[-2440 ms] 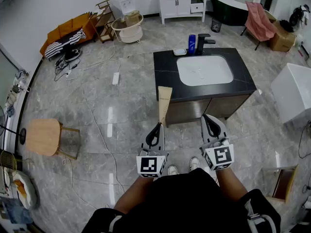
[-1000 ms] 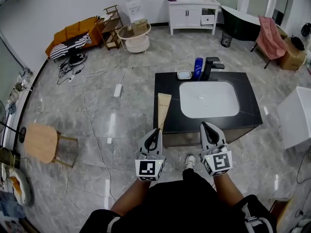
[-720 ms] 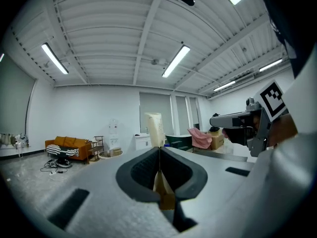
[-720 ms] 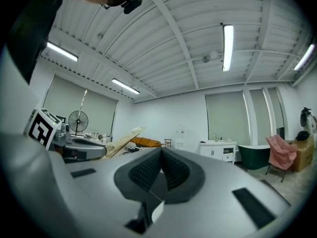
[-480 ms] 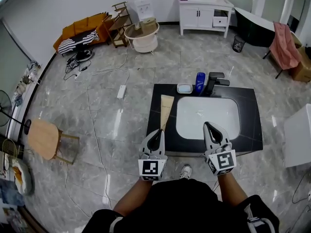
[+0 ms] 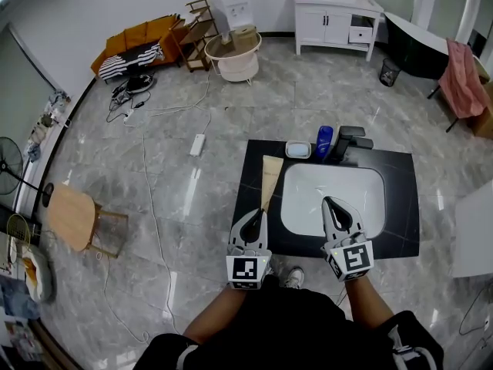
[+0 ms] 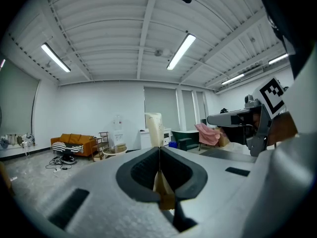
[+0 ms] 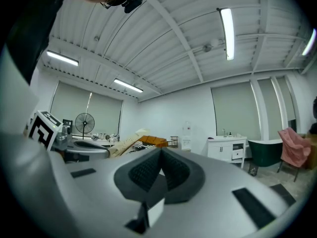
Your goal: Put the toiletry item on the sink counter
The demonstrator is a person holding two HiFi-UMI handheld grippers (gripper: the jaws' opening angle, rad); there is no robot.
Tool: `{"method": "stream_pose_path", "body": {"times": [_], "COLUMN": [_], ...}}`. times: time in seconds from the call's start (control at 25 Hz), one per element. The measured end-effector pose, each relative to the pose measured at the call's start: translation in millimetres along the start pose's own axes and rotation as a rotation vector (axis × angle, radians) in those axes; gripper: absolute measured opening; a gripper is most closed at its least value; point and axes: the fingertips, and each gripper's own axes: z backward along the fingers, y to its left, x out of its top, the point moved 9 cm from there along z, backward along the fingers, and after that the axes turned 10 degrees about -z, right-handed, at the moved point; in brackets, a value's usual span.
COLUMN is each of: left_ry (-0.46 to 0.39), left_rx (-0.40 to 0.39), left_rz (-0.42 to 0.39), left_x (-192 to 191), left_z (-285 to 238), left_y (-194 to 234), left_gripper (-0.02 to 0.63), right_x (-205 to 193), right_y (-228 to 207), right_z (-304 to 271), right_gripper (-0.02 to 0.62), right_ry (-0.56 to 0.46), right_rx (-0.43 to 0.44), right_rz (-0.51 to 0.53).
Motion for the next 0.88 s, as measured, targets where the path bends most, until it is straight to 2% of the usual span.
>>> {"method": "stream_pose_path", "body": {"times": [0.2, 0.32, 0.44, 0.88], "left_ry": [0.013, 0.015, 0.025, 0.075], "left_rx": [0.004, -0.011, -0.003, -0.003], "left_rz": [-0.034, -0.007, -0.016, 0.017], "left_x": [-12.5, -11.2, -22.5, -58.0], "left_z": [-21.2, -32.8, -41.1, -76.2], "left_y": [12.9, 19.5, 26.3, 36.5], "left_gripper": [0.017, 0.017, 0.017, 0.017], "right_x": [-6.2, -4.9, -4.4, -19.8], "right_y": [-4.6, -5.8, -5.4, -10.7], "right_z": [-20.5, -34.2, -46.9, -70.5], "right_gripper": [0.006, 0.006, 0.006, 0.006], "right_ry": [0.007, -0.005, -0.010, 0.058], "right_rx": [-0.001, -0.008, -0.006, -0.019], "right_rz": [0.000, 0.008, 0.010, -0.031]}}
